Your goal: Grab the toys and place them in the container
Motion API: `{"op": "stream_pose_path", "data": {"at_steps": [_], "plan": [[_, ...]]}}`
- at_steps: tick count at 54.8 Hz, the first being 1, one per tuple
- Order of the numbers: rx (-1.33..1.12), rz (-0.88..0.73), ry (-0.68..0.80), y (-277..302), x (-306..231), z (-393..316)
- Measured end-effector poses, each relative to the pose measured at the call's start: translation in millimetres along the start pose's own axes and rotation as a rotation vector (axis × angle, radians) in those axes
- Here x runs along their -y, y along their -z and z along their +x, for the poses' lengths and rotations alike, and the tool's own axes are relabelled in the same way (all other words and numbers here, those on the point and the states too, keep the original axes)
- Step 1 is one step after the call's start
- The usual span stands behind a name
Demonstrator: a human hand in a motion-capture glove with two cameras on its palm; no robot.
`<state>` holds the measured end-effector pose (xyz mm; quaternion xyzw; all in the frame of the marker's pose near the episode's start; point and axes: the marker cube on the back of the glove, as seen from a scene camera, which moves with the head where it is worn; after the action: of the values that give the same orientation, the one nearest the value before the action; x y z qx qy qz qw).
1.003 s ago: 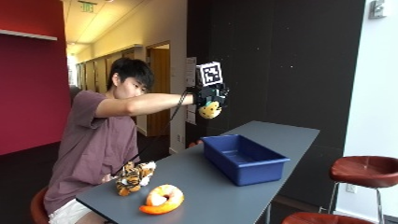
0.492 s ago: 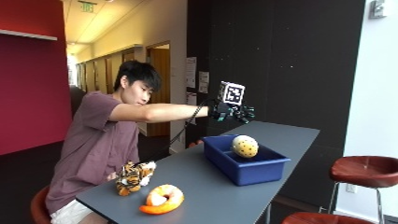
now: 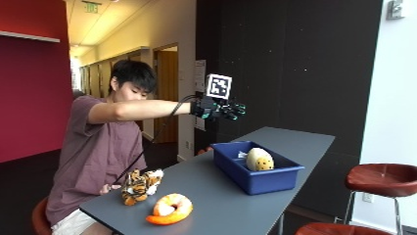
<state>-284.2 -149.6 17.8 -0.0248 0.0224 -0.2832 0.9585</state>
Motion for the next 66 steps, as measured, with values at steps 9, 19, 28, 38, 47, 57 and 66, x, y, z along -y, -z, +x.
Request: {"op": "stream_pose_path", "data": {"at_steps": [9, 19, 28, 38, 47, 57, 66], "plan": [[-0.012, -0.041, -0.282, -9, -110, 47], [-0.048, -0.047, -0.124, -50, -224, 69], [0.012, -0.093, -0.286, -139, -283, 79], [0.046, -0.076, -0.313, -219, -291, 89], [0.005, -0.066, -0.355, -254, -289, 97], [0.011, -0.004, -0.364, -268, -283, 104], [0.026, 0.034, -0.352, -274, -277, 105]]}}
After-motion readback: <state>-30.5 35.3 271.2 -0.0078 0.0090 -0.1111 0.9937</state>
